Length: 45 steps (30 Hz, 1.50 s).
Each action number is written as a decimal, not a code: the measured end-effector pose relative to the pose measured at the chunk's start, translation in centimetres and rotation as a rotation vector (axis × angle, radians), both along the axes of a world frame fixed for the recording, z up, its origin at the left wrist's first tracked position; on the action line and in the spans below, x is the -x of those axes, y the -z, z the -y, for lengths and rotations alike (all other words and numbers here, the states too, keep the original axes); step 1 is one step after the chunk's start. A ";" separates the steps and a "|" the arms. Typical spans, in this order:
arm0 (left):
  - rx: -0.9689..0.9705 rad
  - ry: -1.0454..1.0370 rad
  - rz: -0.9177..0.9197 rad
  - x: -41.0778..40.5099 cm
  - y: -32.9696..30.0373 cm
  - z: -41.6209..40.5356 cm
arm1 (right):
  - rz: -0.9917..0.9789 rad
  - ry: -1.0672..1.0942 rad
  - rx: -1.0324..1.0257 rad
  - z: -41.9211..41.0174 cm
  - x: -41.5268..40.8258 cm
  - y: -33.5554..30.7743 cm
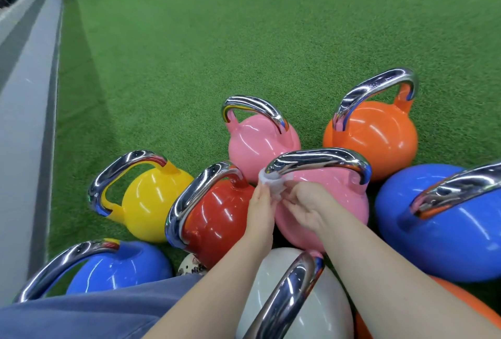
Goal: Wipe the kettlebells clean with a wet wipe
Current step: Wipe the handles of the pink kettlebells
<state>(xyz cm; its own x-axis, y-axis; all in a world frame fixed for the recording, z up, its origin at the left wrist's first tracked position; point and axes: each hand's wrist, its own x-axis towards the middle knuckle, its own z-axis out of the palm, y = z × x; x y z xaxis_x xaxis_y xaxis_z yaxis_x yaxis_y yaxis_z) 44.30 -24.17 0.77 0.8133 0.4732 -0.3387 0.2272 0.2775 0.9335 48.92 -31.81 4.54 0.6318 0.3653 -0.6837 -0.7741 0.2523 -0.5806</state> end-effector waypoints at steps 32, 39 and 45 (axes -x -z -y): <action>-1.439 0.537 0.195 -0.7 -3.5 2.3 | -0.198 0.222 -0.562 2.5 0.0 -1.6; -1.196 0.485 0.083 0.3 -2.7 1.8 | -0.043 0.150 -0.360 1.8 0.0 -0.8; -0.383 0.292 -0.127 0.6 -0.4 0.6 | 0.260 -0.134 -0.084 0.8 0.6 0.2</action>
